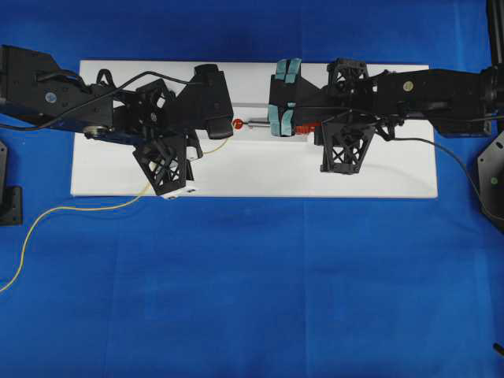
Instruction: Touch the tip of the soldering iron to the tip of the solder at the mark.
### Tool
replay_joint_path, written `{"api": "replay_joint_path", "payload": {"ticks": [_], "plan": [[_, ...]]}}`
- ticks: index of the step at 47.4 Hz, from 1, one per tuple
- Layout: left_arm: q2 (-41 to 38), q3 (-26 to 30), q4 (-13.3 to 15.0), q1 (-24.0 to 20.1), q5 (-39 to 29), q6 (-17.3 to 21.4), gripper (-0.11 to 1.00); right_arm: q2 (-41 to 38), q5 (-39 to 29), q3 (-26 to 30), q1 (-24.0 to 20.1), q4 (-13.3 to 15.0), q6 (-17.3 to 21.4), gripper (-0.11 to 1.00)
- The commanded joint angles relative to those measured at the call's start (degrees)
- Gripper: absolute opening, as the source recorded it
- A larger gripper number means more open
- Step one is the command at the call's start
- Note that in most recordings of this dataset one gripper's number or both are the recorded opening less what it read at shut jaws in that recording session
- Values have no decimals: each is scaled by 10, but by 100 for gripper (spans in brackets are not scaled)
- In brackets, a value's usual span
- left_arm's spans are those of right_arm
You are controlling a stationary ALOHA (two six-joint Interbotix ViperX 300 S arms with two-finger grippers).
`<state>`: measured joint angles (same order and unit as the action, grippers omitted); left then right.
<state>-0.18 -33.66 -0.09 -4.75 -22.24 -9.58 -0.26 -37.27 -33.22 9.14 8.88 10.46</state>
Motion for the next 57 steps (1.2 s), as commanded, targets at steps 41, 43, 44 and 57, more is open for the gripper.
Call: {"api": "replay_joint_path", "payload": {"ticks": [41, 43, 44, 57], "plan": [[7, 13, 0, 1, -2, 1, 2, 6, -2, 12, -1, 1, 1, 6], [7, 14, 1, 1, -2, 1, 2, 6, -2, 13, -1, 1, 1, 6], [7, 14, 0, 1, -2, 1, 2, 6, -2, 12, -1, 1, 1, 6], [41, 9, 0, 1, -23, 2, 2, 6, -2, 12, -1, 0, 1, 6]]}}
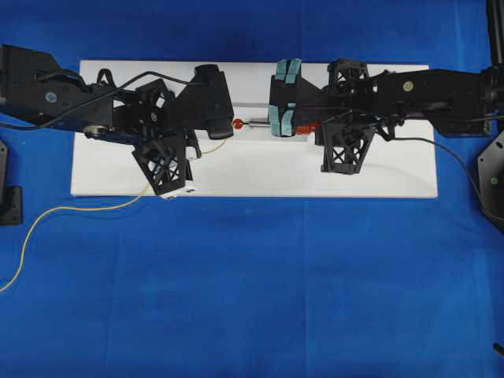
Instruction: Touch the tip of the soldering iron to the tip of the solder at the mark.
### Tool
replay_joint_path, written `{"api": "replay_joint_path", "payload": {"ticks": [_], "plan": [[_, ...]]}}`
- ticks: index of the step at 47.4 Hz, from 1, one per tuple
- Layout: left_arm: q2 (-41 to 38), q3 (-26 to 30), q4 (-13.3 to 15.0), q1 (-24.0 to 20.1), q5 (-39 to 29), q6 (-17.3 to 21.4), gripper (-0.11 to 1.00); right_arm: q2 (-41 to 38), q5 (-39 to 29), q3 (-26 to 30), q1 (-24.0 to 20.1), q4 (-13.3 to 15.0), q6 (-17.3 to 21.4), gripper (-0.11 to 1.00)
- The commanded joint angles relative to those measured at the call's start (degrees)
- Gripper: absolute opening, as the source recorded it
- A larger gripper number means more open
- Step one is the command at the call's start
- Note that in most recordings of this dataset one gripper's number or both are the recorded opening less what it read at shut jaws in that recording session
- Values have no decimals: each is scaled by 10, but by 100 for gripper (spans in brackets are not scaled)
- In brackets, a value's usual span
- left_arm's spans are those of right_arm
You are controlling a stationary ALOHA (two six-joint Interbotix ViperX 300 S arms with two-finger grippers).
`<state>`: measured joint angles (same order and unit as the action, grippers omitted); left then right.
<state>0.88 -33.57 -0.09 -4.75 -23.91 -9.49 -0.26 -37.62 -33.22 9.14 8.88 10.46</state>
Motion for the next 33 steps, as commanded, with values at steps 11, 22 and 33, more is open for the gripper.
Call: {"api": "replay_joint_path", "payload": {"ticks": [11, 22, 33], "plan": [[93, -26, 0, 1, -29, -4, 2, 7, 3, 12, -1, 1, 1, 6], [158, -70, 0, 7, -28, -10, 2, 7, 2, 11, -1, 1, 1, 6], [164, -77, 0, 8, -23, -7, 2, 6, 2, 12, -2, 0, 1, 6]]}}
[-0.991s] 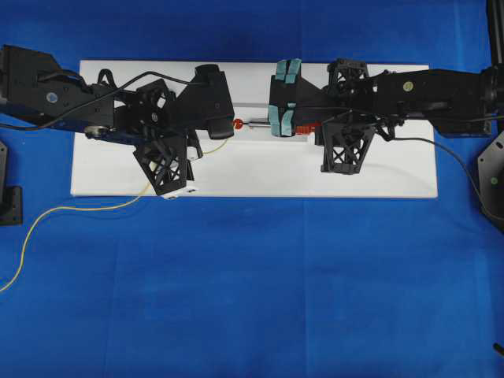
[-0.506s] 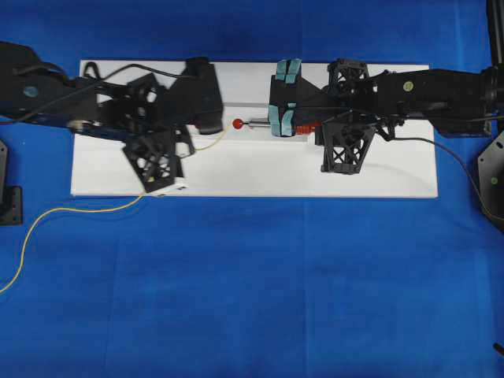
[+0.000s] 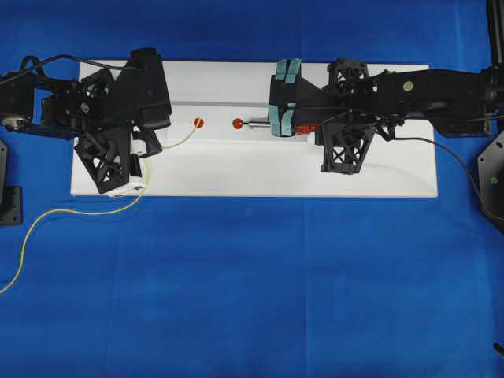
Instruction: Touch the tip of the soldering iron to the tip of the solder at the mark.
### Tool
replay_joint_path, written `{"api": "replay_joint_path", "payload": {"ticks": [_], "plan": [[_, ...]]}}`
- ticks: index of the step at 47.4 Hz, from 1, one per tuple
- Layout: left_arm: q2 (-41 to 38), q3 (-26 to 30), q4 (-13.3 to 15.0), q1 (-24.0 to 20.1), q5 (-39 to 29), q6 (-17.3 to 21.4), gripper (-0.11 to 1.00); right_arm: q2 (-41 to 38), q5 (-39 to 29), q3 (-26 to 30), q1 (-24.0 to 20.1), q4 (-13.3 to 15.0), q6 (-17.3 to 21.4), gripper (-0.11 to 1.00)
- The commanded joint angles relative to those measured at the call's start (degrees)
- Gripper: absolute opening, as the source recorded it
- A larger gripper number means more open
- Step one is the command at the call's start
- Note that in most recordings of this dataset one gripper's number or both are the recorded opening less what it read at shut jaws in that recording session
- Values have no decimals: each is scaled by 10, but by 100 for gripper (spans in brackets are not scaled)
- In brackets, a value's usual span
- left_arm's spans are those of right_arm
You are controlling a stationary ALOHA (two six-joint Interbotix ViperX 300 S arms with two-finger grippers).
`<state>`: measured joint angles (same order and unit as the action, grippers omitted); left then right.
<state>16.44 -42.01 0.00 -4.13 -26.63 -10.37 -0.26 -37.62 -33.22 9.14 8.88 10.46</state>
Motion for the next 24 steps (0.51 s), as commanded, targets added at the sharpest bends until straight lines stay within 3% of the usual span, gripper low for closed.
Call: {"api": "replay_joint_path", "payload": {"ticks": [1, 11, 24], "plan": [[8, 8, -1, 2, 4, 3, 2, 7, 2, 12, -1, 1, 2, 6], [6, 9, -1, 2, 6, 4, 2, 49, -12, -1, -1, 2, 4, 6], [5, 9, -1, 2, 12, 4, 2, 140, -32, -64, -1, 2, 9, 6]]}}
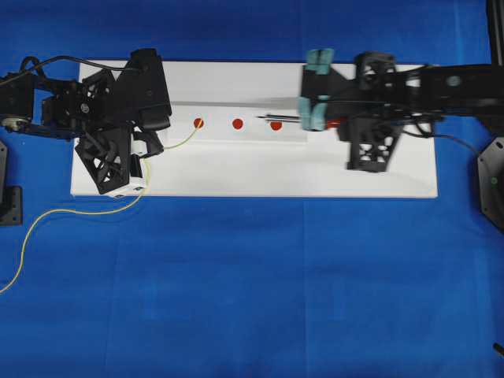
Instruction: Touch the tip of the soldering iron to the tip of the solder at the mark.
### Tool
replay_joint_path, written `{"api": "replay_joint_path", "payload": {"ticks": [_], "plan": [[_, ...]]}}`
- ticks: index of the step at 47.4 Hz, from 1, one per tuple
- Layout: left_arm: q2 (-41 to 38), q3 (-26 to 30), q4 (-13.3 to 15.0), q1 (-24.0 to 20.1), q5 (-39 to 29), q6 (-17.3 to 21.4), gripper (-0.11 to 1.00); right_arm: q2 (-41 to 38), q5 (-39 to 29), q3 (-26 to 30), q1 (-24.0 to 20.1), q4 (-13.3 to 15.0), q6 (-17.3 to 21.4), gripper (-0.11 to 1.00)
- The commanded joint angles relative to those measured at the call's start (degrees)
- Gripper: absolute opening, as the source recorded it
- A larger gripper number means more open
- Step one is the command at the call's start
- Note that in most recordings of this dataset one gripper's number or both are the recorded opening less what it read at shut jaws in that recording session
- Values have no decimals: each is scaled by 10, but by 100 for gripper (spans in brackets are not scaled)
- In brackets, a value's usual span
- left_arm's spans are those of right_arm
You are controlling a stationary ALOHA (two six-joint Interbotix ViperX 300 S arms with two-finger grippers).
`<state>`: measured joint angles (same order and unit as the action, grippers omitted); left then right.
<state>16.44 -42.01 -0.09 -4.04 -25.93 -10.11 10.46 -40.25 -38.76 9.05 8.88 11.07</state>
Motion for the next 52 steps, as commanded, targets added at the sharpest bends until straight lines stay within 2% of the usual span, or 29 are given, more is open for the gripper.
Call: {"api": "replay_joint_path", "payload": {"ticks": [1, 10, 23, 52], "plan": [[5, 9, 0, 1, 5, 1, 2, 38, -7, -13, 0, 1, 5, 6], [5, 11, 0, 1, 6, -2, 2, 69, -11, -45, 0, 2, 31, 6], [-11, 31, 0, 1, 7, 0, 2, 73, -11, -48, 0, 4, 33, 6], [-185, 186, 0, 5, 18, 2, 2, 72, -10, -52, 0, 5, 33, 6]]}}
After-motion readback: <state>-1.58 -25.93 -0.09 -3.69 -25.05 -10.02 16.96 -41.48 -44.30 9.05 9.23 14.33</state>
